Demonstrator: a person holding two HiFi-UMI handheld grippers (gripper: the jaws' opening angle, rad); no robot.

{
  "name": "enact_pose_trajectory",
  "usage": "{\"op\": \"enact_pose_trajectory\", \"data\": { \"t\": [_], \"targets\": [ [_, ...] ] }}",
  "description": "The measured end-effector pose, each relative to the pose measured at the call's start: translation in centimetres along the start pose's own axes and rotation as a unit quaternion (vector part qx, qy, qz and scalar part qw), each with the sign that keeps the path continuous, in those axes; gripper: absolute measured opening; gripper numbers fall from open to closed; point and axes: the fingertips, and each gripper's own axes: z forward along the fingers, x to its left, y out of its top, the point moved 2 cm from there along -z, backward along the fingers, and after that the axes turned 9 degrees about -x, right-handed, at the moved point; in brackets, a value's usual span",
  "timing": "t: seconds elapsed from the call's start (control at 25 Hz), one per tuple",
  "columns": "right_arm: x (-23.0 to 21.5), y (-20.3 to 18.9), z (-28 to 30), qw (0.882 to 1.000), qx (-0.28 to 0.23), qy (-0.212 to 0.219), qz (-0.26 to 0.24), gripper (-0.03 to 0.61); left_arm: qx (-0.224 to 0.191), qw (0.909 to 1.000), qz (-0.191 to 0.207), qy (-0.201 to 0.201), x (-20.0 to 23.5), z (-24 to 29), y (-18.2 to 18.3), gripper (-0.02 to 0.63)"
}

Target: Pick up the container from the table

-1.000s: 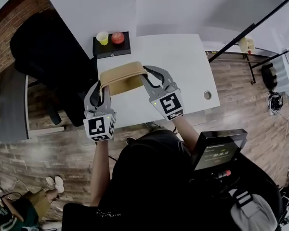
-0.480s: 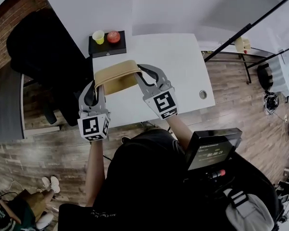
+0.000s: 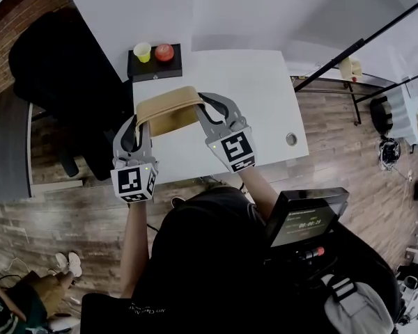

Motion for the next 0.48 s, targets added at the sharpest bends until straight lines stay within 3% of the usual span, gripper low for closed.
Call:
{"op": "enact_pose_trajectory", "data": {
  "t": [0.48],
  "targets": [
    [-0.16,-0.65,-0.11,1.0,0.011,0.007,0.012,0.063,0.011,0.9999,-0.002,0.003,-0.2,0.02,-0.46,0.063]
  ]
}}
